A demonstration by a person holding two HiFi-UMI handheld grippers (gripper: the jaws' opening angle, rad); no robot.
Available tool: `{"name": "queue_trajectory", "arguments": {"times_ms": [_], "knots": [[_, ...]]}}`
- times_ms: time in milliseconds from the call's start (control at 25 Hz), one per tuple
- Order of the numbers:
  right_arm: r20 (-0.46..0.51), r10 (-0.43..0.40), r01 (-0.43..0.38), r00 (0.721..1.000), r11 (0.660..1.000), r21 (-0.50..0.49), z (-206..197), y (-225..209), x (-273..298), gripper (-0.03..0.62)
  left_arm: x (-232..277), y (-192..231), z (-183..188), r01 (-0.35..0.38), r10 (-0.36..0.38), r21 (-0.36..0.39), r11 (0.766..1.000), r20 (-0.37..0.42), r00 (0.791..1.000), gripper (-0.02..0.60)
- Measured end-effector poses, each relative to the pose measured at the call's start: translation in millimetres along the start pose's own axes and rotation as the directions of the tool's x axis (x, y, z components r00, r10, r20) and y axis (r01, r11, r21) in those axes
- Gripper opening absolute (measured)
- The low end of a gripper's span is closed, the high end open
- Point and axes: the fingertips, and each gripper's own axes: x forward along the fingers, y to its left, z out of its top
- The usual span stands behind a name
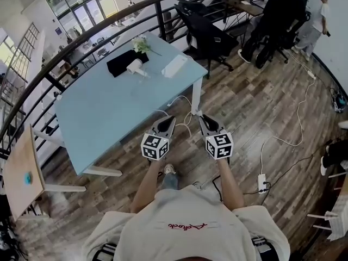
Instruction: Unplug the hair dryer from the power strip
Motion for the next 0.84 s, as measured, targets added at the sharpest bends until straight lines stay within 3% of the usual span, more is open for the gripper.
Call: {"name": "queue_trajectory", "arguments": {"times_ms": [400, 840], "knots": [[0.017, 0.031, -0.031, 0.999, 0.999, 0.009, -8, 5, -26, 0.057, -21, -24, -7, -0.044, 0.044, 0.010, 0.999, 0.001, 0.999, 0.008], [0.030, 0.033, -0.033, 0.999, 0.999, 0.007, -4, -3, -38, 0.057, -18, -40, -4, -0.043, 0.043, 0.023, 0.999, -0.003, 0.999, 0.008]]}}
